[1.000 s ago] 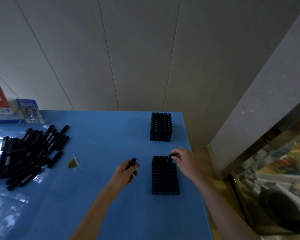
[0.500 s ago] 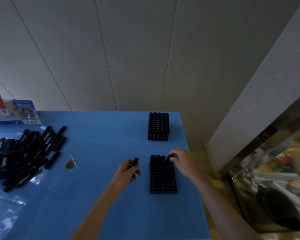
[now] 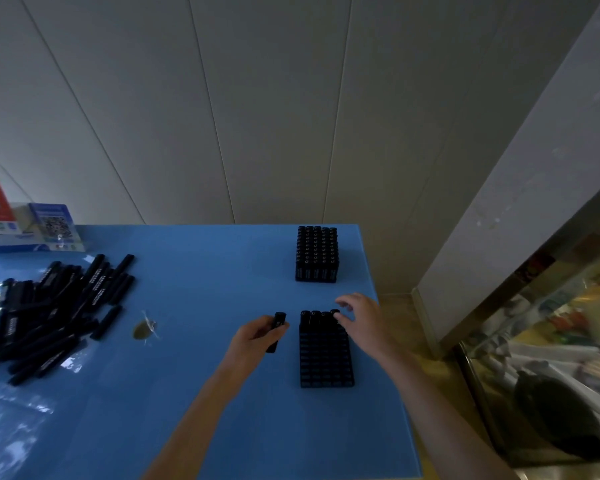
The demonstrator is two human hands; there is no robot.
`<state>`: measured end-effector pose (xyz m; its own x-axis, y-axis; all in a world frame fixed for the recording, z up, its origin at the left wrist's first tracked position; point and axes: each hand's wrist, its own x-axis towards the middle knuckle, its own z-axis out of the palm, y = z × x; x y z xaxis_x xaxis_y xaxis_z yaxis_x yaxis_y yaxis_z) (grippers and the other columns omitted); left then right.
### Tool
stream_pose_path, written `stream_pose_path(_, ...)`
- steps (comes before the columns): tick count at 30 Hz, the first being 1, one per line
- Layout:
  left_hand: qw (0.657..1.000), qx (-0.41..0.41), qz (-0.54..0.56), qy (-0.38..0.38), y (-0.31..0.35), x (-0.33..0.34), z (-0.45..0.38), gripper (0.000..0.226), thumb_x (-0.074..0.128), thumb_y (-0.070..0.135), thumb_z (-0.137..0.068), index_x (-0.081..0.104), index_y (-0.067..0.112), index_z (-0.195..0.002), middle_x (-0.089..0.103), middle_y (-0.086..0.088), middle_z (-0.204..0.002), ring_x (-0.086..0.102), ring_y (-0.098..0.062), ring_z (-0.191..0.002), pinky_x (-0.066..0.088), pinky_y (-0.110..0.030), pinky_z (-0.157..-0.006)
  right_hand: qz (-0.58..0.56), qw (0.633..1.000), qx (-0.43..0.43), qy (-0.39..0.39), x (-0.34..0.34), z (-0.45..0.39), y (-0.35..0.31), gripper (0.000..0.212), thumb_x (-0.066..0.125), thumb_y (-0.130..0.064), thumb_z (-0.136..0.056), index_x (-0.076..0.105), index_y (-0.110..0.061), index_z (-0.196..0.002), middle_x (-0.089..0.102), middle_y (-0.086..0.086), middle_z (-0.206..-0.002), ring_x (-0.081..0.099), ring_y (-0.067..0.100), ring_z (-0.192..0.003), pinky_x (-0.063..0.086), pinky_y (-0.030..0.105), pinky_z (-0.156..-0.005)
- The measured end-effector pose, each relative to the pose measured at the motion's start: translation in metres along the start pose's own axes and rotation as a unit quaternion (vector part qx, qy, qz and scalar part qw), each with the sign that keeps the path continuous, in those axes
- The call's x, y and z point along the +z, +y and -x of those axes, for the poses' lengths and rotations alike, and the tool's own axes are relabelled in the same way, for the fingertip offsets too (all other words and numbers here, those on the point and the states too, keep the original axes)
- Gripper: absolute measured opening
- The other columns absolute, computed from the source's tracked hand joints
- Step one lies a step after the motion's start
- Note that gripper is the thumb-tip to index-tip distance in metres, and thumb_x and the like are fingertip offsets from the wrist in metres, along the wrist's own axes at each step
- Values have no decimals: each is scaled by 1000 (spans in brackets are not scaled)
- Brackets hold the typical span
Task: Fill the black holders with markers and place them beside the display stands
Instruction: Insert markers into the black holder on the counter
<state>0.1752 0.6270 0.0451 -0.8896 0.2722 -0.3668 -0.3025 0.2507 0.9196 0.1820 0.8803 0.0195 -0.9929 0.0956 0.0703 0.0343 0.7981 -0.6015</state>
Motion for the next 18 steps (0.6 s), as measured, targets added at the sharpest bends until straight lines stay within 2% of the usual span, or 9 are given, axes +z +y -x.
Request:
stream_pose_path(2,999,18,-25,12,4,0,0,12,68,32,-93,77,28,-100,70,-2,-98,65,-11,-97,47,-19,-83,-10,1000,-2,25,-4,1,-2,25,66,-23,-93,66,-19,-117,64,-9,-108,56,4,-102,46,21,-90)
stream_pose_path(5,996,53,-61,36,9,0,0,11,69,29,-92,76,32,-100,70,7,-96,63,-7,-94,44,-15,-78,-64,997,-5,41,-9,2,-12,18,65,-20,-93,70,-20,-110,67,-11,-102,60,1,-97,50,20,-86)
stream_pose_path(7,994,76,-68,40,12,1,-2,10,72,23,-90,76,31,-96,73,9,-88,66,-8,-86,50,-21,-78,-115,993,3,-2,-13,2,-23,14,67,-19,-91,73,-20,-104,70,-13,-97,64,-1,-91,53,19,-82)
stream_pose_path(9,994,89,-52,37,15,2,-3,10,75,17,-87,75,25,-94,75,4,-82,70,-13,-80,56,-27,-79,-157,985,14,-76,-17,3,-33,12,69,-22,-90,75,-22,-100,73,-13,-94,66,-3,-89,51,16,-81)
stream_pose_path(12,995,92,-4,40,22,5,-2,12,77,9,-85,74,15,-95,76,-4,-82,73,-18,-81,56,-25,-79,-228,960,42,-158,-19,5,-43,12,74,-25,-86,75,-25,-98,75,-9,-94,68,0,-90,52,17,-84)
stream_pose_path(15,996,86,12,37,22,7,-2,14,77,6,-83,72,13,-94,76,-7,-86,73,-21,-84,57,-28,-81,-283,944,49,-165,-19,7,-46,16,80,-24,-81,75,-25,-97,76,-5,-94,71,9,-92,55,28,-90)
stream_pose_path(18,996,83,14,28,19,7,-2,13,76,5,-84,71,13,-93,76,-6,-88,73,-22,-87,59,-34,-85,-319,933,54,-157,-20,7,-48,17,82,-19,-79,76,-17,-95,77,2,-91,73,18,-90,56,34,-92)
